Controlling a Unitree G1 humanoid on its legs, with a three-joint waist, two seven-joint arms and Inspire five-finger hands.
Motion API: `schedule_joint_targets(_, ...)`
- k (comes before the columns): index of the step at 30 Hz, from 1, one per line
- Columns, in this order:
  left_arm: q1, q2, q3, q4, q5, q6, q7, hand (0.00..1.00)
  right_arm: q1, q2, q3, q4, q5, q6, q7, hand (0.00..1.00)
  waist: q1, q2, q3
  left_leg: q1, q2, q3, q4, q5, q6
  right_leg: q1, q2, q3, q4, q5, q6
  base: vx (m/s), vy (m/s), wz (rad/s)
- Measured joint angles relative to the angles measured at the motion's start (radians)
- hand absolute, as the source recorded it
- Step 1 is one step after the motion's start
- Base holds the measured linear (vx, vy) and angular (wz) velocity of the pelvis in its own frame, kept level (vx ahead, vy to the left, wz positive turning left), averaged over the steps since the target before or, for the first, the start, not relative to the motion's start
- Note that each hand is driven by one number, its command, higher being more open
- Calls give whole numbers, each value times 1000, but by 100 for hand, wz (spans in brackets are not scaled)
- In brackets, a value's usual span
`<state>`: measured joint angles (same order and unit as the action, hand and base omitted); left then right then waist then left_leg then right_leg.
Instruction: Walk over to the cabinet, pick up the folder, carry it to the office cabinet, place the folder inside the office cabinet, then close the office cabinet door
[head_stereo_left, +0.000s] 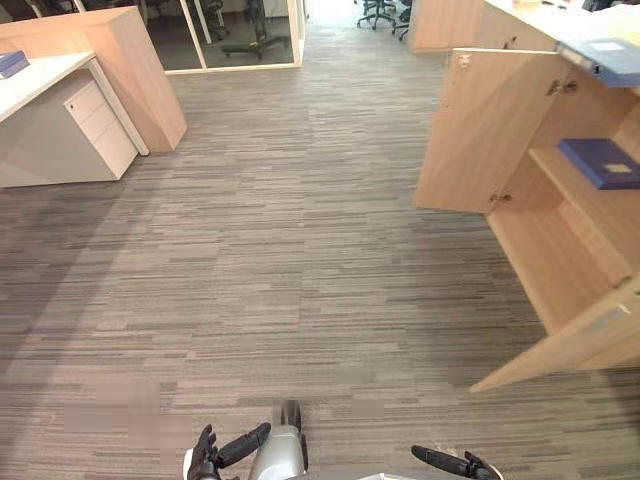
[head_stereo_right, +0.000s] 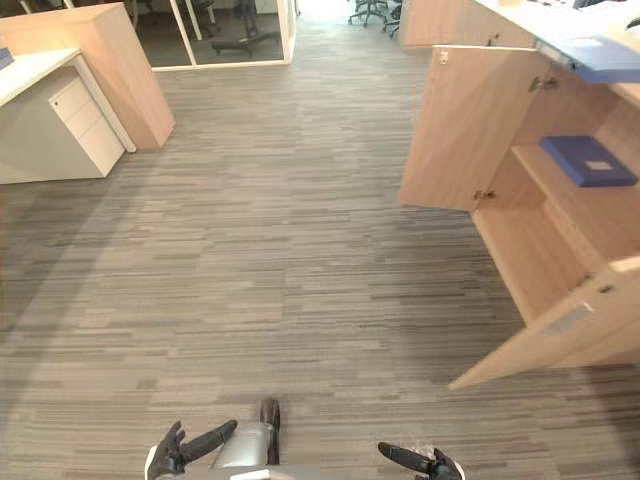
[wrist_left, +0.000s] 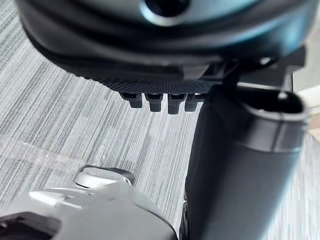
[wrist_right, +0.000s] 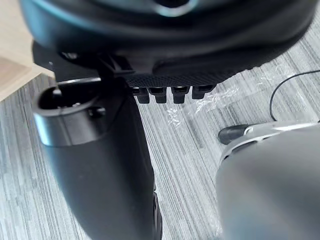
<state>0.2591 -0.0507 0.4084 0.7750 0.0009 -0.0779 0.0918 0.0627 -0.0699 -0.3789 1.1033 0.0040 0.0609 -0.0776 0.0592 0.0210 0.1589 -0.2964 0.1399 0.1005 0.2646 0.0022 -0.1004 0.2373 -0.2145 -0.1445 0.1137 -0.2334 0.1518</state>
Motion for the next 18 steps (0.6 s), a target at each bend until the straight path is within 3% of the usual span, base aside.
schedule_joint_targets(1, 1, -1, 7, 10, -6, 0, 8, 100, 0, 21, -38, 8, -1, 1, 2, 100, 18, -13, -21, -7, -11, 54, 62, 23, 18, 15, -40, 14, -8, 2, 7, 441, 480, -52)
schedule_joint_targets(3, 0, 19, 11, 28, -11, 1, 12, 100, -2, 80, -78, -3, -11, -2, 0, 100, 25, -43, -61, -20, -48, 89, 135, -66, 56, 3, -94, 15, 15, 42, -8, 473, 422, -40)
schedule_joint_targets(4, -4, 31, 11, 42, -13, 7, 11, 100, -4, 84, -106, -1, -7, -2, 14, 100, 18, -61, -78, 4, -80, 113, 146, -98, 78, 0, -136, 21, 47, 84, 15, 475, 385, -24)
schedule_joint_targets(6, -2, 34, 12, 66, -25, 18, 13, 100, -3, 85, -162, 3, -7, 0, 21, 100, 23, -63, -98, 69, -126, 145, 136, -138, 121, -41, -192, 52, 184, 137, 13, 503, 403, -26)
schedule_joint_targets(8, -3, 42, 6, 95, -38, 23, 12, 100, -9, 72, -207, -7, -2, -5, 25, 100, 11, -60, -103, 162, -181, 162, 75, -161, 147, -162, -249, 118, 470, 243, -62, 404, 332, -12)
schedule_joint_targets(9, -3, 50, 0, 107, -38, 23, 12, 100, -12, 67, -210, -24, -2, -8, 24, 100, -3, -64, -100, 231, -214, 172, 31, -166, 165, -255, -289, 125, 669, 349, -164, 359, 297, -1)
schedule_joint_targets(10, -3, 53, -1, 115, -38, 23, 12, 100, -13, 67, -206, -38, -2, -10, 23, 100, -11, -63, -98, 263, -226, 173, 13, -170, 172, -298, -305, 115, 764, 372, -201, 486, 345, -3)
schedule_joint_targets(11, -3, 57, -1, 132, -38, 26, 13, 100, -16, 64, -171, -59, -2, -22, 19, 100, -26, -58, -94, 348, -237, 173, -50, -171, 176, -373, -315, 38, 926, 363, -227, 370, 224, -8)
schedule_joint_targets(12, -2, 57, -4, 133, -38, 26, 13, 100, -16, 64, -144, -67, -2, -26, 11, 100, -30, -56, -92, 396, -234, 171, -86, -171, 176, -411, -307, -21, 982, 321, -239, 415, 203, -12)
schedule_joint_targets(13, -5, 59, -6, 133, -36, 26, 12, 100, -16, 65, -126, -71, -2, -28, 7, 100, -32, -57, -92, 420, -231, 172, -103, -171, 176, -433, -297, -54, 1002, 284, -229, 305, 89, -22)
schedule_joint_targets(14, -6, 61, -12, 138, -36, 26, 12, 100, -23, 67, -98, -74, -2, -34, 3, 100, -34, -51, -85, 470, -209, 181, -132, -173, 172, -477, -244, -126, 979, 171, -167, 296, 45, -19)
schedule_joint_targets(16, -16, 63, -31, 141, -38, 27, 15, 100, -31, 71, -83, -84, -1, -40, 0, 100, -40, -38, -53, 518, -175, 184, -136, -184, 153, -490, -195, -246, 864, 87, -142, 252, -49, -15)
schedule_joint_targets(18, -19, 62, -41, 131, -39, 26, 19, 100, -29, 80, -66, -91, 2, -37, -2, 100, -41, -35, -32, 545, -151, 198, -135, -212, 133, -503, -157, -346, 701, 78, -127, 239, -108, -21)
